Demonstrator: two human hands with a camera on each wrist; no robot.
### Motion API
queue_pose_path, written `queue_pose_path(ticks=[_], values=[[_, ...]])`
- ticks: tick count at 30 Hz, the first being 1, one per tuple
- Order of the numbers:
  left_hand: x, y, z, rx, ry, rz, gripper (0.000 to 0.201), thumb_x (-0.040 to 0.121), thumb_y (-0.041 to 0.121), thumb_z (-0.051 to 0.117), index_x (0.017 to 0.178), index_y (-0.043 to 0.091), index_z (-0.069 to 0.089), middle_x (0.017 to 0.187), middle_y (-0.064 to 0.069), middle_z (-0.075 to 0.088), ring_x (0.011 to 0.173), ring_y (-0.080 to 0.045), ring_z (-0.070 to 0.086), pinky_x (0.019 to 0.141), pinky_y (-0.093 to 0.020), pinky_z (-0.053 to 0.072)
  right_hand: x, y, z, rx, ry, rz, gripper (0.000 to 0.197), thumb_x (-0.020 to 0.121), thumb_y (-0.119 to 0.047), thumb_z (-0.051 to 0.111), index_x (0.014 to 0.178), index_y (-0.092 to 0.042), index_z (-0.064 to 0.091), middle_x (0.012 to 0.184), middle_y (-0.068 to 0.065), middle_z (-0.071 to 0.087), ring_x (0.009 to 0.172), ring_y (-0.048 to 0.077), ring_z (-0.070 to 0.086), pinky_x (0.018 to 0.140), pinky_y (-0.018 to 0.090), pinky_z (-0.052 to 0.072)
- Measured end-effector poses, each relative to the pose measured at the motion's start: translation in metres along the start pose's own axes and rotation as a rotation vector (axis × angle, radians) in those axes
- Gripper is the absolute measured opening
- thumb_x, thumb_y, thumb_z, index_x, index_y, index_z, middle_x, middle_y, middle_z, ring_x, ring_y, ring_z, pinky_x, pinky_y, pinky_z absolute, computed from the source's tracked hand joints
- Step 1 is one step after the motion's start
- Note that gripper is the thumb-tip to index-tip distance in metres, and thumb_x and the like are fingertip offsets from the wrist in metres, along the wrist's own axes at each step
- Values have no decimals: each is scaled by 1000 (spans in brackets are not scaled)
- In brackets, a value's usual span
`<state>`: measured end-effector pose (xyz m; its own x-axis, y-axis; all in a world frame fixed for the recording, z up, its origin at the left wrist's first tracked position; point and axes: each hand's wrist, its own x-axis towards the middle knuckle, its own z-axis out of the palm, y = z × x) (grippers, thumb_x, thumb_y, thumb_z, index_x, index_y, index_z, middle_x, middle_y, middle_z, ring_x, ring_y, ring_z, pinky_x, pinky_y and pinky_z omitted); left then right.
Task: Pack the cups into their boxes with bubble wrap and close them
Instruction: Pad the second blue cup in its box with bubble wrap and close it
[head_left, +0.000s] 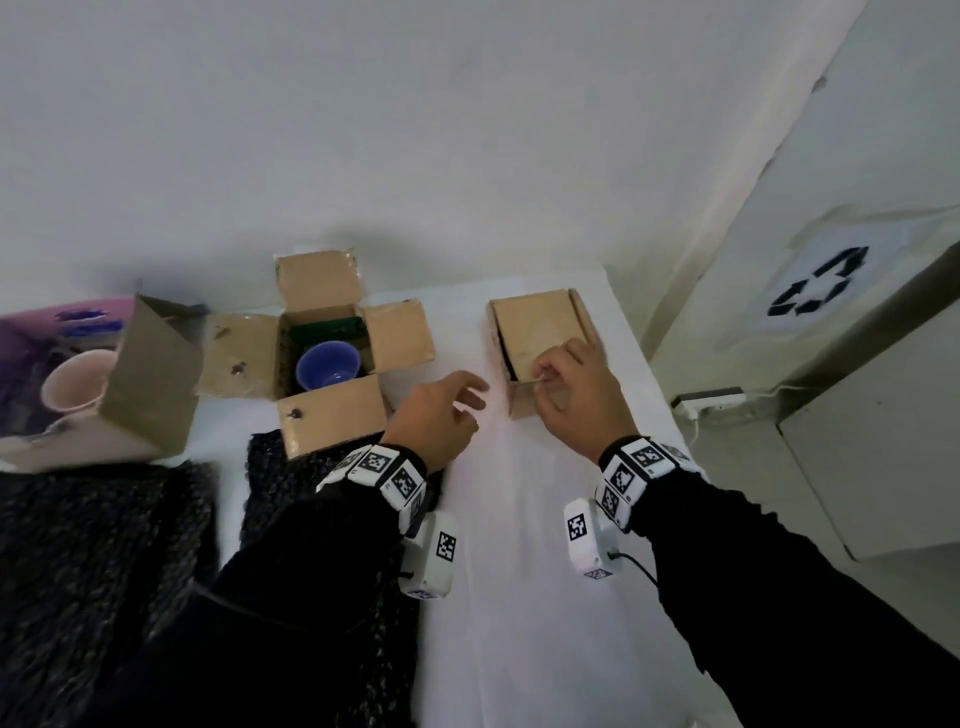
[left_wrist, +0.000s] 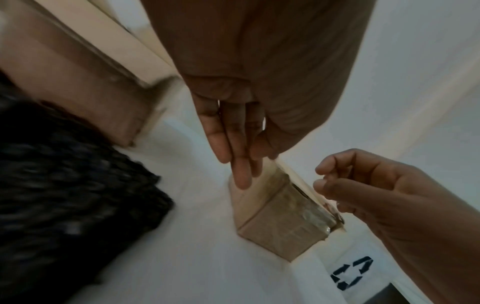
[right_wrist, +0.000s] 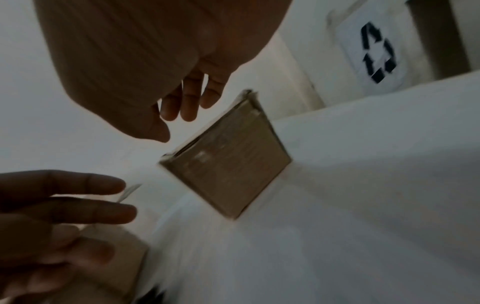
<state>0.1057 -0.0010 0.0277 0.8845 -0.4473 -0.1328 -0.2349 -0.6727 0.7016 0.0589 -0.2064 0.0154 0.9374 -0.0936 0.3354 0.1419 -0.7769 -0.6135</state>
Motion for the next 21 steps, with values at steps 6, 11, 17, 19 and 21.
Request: queue_pose_path(ticks=[6, 11, 17, 19, 21], values=[[-73, -54, -44, -48, 15, -53, 33, 73, -4, 53, 87, 22, 67, 83, 9, 71, 76, -6, 66, 82, -32, 55, -29, -78, 62, 253, -231, -99, 12, 76, -14, 62, 86, -21, 59, 80, -7, 57, 71, 7, 55, 66, 30, 49], [-140, -125, -77, -5, 49, -266, 25, 72, 10, 58, 80, 33, 63, 82, 12, 71, 76, -6, 66, 81, -33, 55, -49, -127, 119, 148, -607, -159, 27, 79, -32, 65, 105, -26, 61, 100, -5, 57, 95, 12, 56, 83, 37, 50], [-173, -176, -83, 137, -87, -332, 47, 78, 24, 74, 122, 22, 57, 120, 0, 57, 106, -16, 59, 92, -30, 48, -70, -154, 163, -396, -742, -82, 78, 75, -71, 55, 138, -30, 35, 132, 0, 43, 122, 26, 37, 98, 45, 35], [-174, -185, -78, 145, -106, -308, 60, 76, 31, 76, 129, 25, 50, 123, 0, 50, 110, -17, 55, 94, -31, 47, -69, -154, 167, -393, -689, -70, 60, 77, -64, 60, 126, -33, 47, 122, -5, 49, 119, 23, 39, 95, 43, 31], [-172, -192, -74, 164, -98, -281, 66, 74, 42, 75, 131, 28, 46, 123, 2, 46, 113, -18, 51, 96, -34, 47, -64, -152, 167, -316, -615, -97, 36, 78, -55, 66, 107, -34, 59, 107, -10, 55, 111, 21, 43, 89, 40, 29]])
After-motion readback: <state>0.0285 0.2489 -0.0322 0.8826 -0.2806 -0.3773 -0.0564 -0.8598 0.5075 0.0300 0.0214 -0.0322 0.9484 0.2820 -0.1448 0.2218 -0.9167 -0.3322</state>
